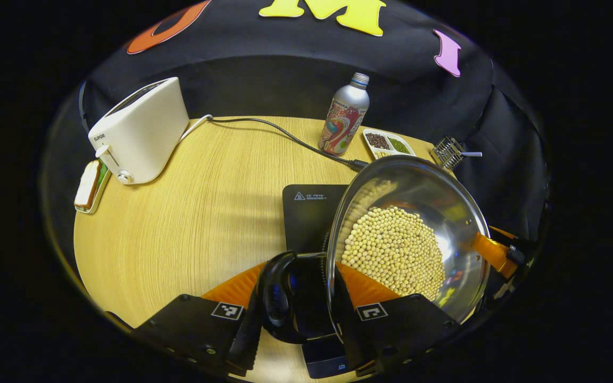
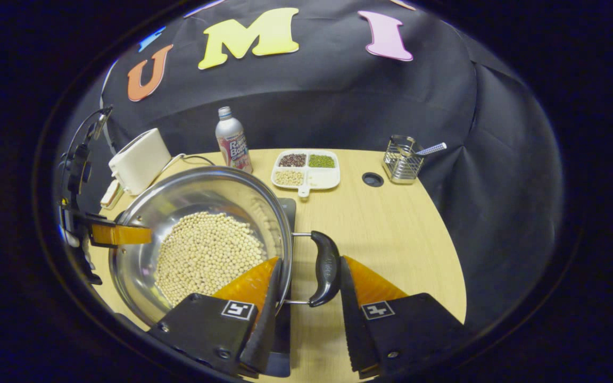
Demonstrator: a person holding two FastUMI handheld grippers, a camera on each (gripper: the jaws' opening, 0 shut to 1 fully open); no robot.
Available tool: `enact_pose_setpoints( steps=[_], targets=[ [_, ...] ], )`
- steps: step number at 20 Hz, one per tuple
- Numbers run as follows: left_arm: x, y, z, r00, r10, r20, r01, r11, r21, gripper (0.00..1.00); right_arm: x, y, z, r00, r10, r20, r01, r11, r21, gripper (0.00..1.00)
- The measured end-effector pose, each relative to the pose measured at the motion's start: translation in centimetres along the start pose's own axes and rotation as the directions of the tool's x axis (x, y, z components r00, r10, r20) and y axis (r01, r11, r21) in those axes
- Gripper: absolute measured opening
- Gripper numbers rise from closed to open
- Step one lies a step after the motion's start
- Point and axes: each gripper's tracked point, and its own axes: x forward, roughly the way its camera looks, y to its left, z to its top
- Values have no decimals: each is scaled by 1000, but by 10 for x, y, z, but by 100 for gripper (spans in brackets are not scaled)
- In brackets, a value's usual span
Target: First push the handle of the pot to place it horizontally, then grasp the pot with both hands and set it on the induction cooktop.
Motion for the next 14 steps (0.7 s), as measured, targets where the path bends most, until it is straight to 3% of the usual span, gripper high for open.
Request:
enact_pose_setpoints(
  steps=[1,3,4,5,6,9,14],
  targets=[
    [0,1,-1,1000,4,6,-4,1000,-6,52,0,0,1,1000,1,5,-1,1000,6,59],
    [1,2,-4,1000,23,20,-23,1000,-5,77,0,0,2,1000,8,9,-8,1000,9,60],
    [1,4,-9,999,35,19,-35,999,-2,69,-1,0,1,1000,8,9,-8,1000,3,59],
    [-1,8,-10,999,48,17,-48,999,1,79,0,1,2,1000,9,9,-9,1000,-3,59],
    [-5,9,-10,998,53,39,-53,999,3,99,0,0,3,1000,10,11,-10,1000,-5,60],
    [-18,19,4,987,97,126,-101,995,23,96,0,-1,6,999,15,31,-15,1000,-2,71],
    [-46,19,13,968,127,216,-135,991,22,99,-23,-1,34,988,8,153,0,999,-54,70]
  ],
)
